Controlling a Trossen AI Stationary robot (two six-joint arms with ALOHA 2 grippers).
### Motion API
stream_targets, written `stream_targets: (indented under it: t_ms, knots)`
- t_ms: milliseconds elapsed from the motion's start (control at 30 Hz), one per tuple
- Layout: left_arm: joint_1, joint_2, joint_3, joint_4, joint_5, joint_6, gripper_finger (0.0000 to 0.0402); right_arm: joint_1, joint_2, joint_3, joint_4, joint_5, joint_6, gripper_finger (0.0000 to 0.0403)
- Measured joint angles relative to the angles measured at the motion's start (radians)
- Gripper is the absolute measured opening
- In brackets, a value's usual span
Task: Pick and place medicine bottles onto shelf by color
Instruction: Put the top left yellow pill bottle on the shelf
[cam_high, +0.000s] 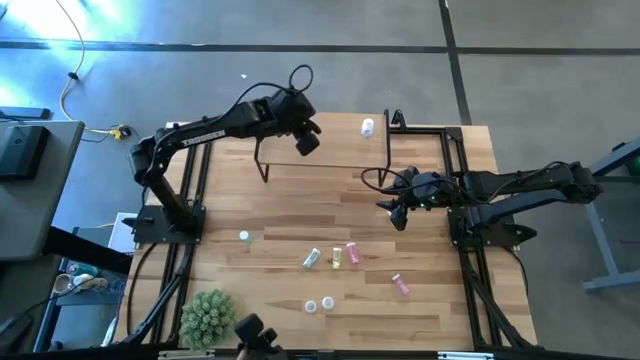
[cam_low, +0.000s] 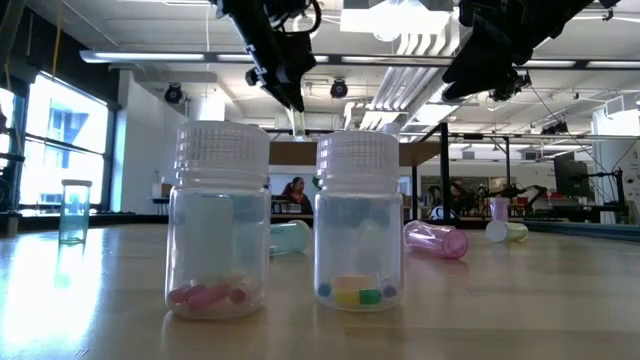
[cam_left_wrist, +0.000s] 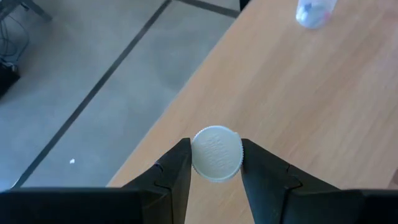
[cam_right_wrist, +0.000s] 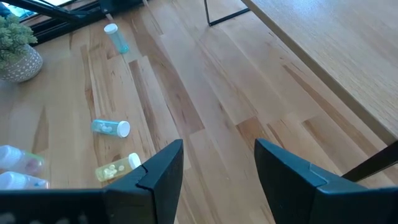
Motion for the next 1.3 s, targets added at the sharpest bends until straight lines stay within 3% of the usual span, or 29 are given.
stream_targets:
  t_ms: [433, 700, 1300]
  knots:
    - [0.054, 0.021, 0.000, -0.004, -0.004, -0.028, 0.0115, 0.000, 0.000, 0.000, -0.003, 0.000, 0.000, 0.0188]
    - [0.051, 0.036, 0.001, 0.006, 0.050, -0.046, 0.0115, 0.000, 0.000, 0.000, -0.003, 0.000, 0.003, 0.0188]
    - [0.061, 0.067, 0.002, -0.004, 0.031, -0.046, 0.0115, 0.000, 0.000, 0.000, -0.003, 0.000, 0.003, 0.0188]
